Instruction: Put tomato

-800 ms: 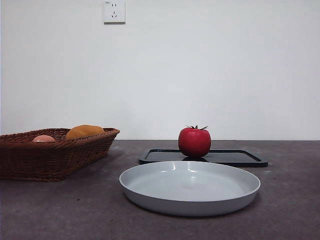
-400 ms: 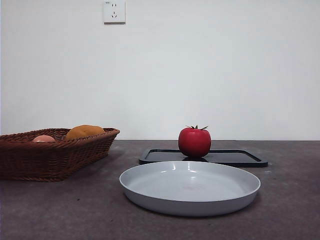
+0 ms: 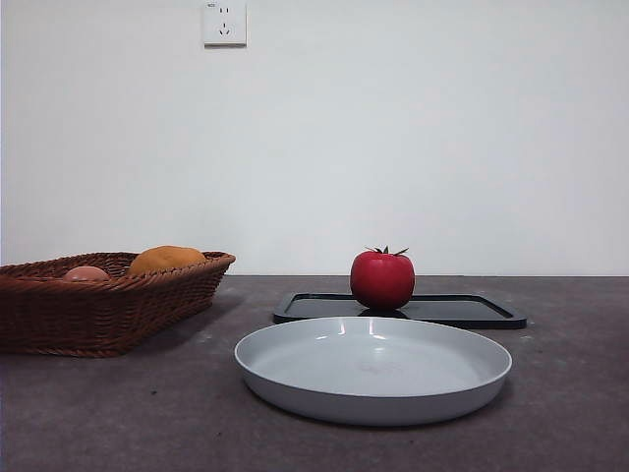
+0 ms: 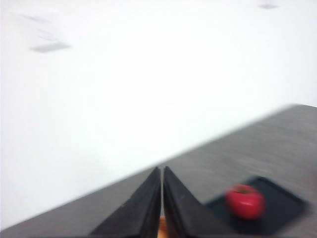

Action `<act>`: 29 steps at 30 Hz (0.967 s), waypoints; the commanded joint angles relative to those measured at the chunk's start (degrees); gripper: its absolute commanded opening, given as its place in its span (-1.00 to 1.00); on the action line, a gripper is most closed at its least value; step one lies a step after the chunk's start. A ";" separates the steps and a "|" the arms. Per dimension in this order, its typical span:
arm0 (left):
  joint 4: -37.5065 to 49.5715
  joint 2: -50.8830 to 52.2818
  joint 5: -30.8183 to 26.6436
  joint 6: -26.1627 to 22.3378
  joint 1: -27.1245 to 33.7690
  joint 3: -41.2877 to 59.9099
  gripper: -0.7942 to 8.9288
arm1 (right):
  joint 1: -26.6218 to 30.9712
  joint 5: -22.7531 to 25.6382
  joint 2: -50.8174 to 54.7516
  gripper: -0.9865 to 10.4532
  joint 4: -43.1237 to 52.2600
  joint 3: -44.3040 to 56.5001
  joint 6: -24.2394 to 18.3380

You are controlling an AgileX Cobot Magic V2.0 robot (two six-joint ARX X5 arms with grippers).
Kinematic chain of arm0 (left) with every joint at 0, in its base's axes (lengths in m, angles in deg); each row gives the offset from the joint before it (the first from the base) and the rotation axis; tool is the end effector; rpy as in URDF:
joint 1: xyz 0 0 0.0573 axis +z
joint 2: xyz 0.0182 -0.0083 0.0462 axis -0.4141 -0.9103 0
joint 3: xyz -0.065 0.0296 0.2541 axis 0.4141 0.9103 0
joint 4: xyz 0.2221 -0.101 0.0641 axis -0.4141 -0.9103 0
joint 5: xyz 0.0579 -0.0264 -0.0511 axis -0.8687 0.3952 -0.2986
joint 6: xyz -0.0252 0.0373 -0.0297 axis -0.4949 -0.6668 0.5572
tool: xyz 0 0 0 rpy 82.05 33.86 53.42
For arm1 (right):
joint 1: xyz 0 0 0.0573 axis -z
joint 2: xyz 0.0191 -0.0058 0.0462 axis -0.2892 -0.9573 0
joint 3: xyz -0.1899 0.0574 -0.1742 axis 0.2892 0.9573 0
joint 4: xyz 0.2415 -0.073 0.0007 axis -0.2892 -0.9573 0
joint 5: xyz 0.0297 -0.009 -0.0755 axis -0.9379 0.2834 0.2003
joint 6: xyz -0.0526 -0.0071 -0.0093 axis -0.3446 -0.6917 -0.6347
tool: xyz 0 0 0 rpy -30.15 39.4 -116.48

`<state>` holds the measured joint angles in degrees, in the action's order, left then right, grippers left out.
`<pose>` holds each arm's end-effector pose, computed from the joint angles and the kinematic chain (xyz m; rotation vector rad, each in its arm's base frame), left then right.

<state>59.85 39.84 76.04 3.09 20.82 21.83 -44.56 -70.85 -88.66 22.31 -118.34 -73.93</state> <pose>0.1080 -0.0176 0.3979 0.1867 -0.1295 -0.4340 0.1027 0.0658 0.3512 -0.0362 0.8957 0.7922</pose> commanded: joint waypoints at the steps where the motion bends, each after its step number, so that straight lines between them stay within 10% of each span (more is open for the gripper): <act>1: 4.31 4.87 -5.99 -0.85 1.14 6.56 -0.82 | -0.42 -0.17 -0.39 -0.81 0.48 -0.61 0.50; 9: 6.03 15.50 -17.68 -0.57 2.19 21.99 -0.82 | -0.42 -0.17 -0.39 -0.81 0.48 -0.61 0.50; 29: 5.66 31.76 -17.75 0.66 2.19 48.35 -0.82 | -0.42 -0.17 -0.39 -0.81 0.48 -0.61 0.50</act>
<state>64.97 71.40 58.53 3.42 22.94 69.89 -44.56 -70.85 -88.66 22.40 -118.34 -73.93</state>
